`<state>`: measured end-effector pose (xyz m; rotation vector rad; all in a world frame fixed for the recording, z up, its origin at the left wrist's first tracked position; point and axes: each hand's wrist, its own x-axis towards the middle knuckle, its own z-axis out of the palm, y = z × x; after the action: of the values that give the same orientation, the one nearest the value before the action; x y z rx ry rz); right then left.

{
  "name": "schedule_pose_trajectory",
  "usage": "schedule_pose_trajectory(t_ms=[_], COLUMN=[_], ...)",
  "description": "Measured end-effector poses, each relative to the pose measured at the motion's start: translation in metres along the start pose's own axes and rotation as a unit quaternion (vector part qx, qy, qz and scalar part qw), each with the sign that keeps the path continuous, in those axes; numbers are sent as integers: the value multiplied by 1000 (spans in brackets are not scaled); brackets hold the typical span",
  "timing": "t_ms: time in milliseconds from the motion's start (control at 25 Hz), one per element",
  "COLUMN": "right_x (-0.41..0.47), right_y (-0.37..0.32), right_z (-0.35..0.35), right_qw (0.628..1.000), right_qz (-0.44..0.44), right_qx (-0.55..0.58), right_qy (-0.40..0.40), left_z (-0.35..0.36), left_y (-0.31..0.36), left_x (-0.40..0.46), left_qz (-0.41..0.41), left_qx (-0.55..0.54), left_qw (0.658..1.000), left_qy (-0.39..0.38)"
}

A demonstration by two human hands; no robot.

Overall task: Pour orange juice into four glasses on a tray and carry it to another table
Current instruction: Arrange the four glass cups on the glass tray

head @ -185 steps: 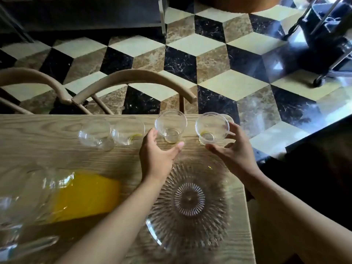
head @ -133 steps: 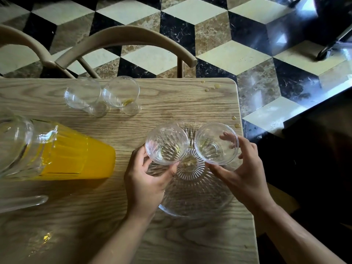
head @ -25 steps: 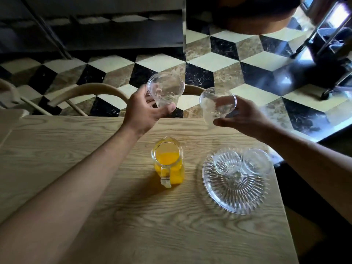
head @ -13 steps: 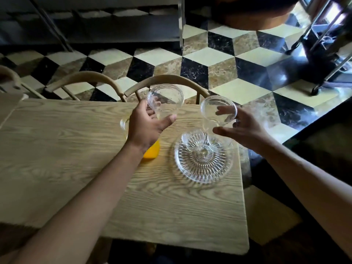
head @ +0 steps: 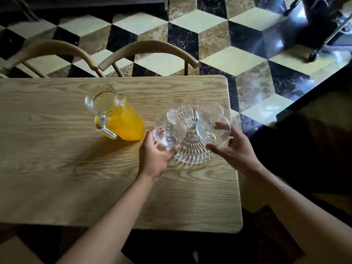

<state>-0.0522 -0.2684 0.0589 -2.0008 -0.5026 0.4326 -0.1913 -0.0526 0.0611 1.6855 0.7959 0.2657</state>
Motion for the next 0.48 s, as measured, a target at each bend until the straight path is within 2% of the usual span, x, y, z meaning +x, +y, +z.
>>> schedule_pose_trajectory(t_ms=[200,480], right_x=[-9,-6], right_y=[22,37], right_z=[19,26], right_qw=[999,999], right_qz=[9,24], right_qx=[-37,-41], right_qy=[-8,11], left_z=[12,28], left_y=[-33,-57], left_x=[3,9], left_qz=[-15,-47], left_qx=[19,-18], left_qw=[1000,999], left_qy=[4,-6])
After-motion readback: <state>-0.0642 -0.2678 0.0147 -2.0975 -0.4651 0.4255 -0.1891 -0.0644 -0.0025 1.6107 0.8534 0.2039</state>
